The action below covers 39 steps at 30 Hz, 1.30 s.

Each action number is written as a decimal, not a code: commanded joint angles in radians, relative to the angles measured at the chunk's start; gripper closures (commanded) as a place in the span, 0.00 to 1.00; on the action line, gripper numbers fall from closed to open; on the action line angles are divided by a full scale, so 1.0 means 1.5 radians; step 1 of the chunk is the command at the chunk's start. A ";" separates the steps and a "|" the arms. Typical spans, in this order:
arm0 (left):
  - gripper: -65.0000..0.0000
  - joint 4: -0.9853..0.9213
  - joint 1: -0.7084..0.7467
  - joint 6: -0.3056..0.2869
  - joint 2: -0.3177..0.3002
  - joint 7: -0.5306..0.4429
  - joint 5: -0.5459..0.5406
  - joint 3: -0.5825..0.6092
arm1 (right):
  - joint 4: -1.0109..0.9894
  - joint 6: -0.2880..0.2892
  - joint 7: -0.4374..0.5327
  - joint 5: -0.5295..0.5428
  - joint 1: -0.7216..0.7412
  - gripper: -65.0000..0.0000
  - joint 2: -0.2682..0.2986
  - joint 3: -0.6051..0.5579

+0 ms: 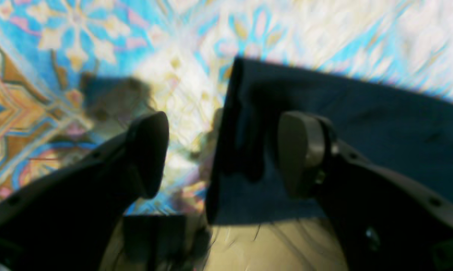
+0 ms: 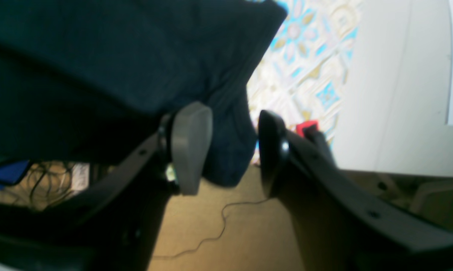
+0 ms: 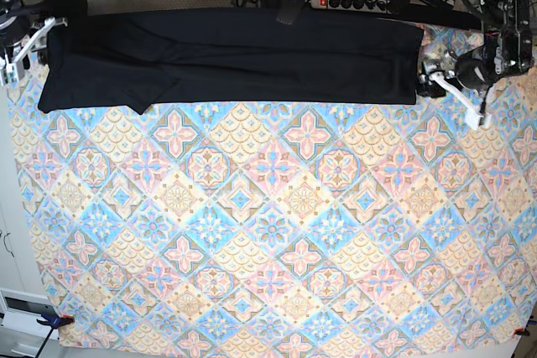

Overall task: Fold the T-shirt properly
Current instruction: 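Grasp the folded strip's end with the left gripper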

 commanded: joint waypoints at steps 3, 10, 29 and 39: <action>0.30 -0.016 -0.017 -0.005 -0.022 0.005 -0.012 0.030 | 0.011 -0.003 0.008 0.006 -0.003 0.63 -0.009 0.006; 0.30 -0.083 -0.030 -0.005 -0.018 0.004 -0.012 0.076 | 0.011 -0.003 0.008 0.006 -0.003 0.63 -0.019 0.006; 0.42 -0.083 -0.025 -0.006 0.074 0.004 0.059 0.126 | 0.011 -0.003 0.008 0.006 -0.002 0.63 -0.019 0.006; 1.00 -0.080 -0.024 -0.006 0.073 -0.020 0.042 0.020 | 0.011 -0.003 0.008 0.006 -0.002 0.63 -0.019 0.006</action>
